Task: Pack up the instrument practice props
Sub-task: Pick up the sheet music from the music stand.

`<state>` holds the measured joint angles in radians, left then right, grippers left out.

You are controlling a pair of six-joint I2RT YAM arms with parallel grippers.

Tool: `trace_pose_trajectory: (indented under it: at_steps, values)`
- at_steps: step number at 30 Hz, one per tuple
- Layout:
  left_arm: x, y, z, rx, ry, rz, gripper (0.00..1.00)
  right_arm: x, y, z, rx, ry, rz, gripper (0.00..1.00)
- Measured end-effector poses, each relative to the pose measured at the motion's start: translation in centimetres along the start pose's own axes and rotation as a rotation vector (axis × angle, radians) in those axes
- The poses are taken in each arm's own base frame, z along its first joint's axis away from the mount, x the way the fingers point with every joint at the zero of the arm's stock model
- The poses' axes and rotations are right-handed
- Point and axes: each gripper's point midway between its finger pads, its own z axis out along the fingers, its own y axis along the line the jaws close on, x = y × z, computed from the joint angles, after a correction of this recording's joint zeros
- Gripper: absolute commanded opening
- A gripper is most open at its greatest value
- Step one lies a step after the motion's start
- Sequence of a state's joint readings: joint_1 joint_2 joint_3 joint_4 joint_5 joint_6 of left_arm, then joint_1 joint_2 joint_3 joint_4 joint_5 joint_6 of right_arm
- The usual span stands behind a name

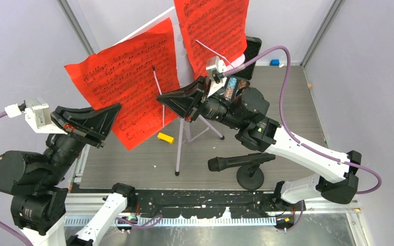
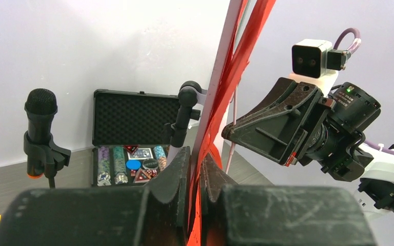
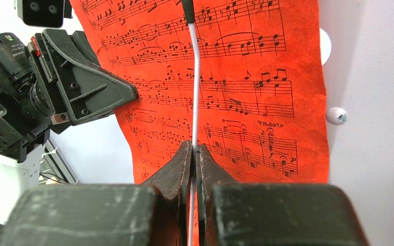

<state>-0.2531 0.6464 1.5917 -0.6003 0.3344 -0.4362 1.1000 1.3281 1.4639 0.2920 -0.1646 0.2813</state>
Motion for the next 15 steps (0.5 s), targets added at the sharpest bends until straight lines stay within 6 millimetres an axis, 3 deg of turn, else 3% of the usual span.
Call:
trace_pose_trajectory:
  at_steps: [1, 3, 4, 8, 10, 15]
  values:
    - [0.0, 0.0, 0.0, -0.001, 0.001, -0.001, 0.09, 0.0, 0.0, 0.0, 0.0, 0.0, 0.0, 0.0]
    - [0.0, 0.0, 0.0, -0.002, 0.002, 0.0, 0.27, 0.0, 0.0, 0.0, 0.0, 0.0, 0.0, 0.0]
    - [0.0, 0.0, -0.1, -0.001, 0.001, 0.0, 0.31, 0.0, 0.0, 0.0, 0.0, 0.0, 0.0, 0.0]
    - [-0.4, -0.1, -0.4, -0.005, -0.014, 0.003, 0.36, 0.0, -0.1, 0.0, 0.003, -0.001, 0.0, 0.0]
    - [-0.7, -0.3, -0.6, -0.001, -0.022, 0.006, 0.32, 0.0, -0.1, 0.0, 0.003, -0.001, 0.0, 0.0]
    - [-1.0, -0.5, -0.7, 0.001, -0.031, 0.008, 0.1, 0.0, -0.1, 0.0, 0.003, -0.001, 0.0, 0.0]
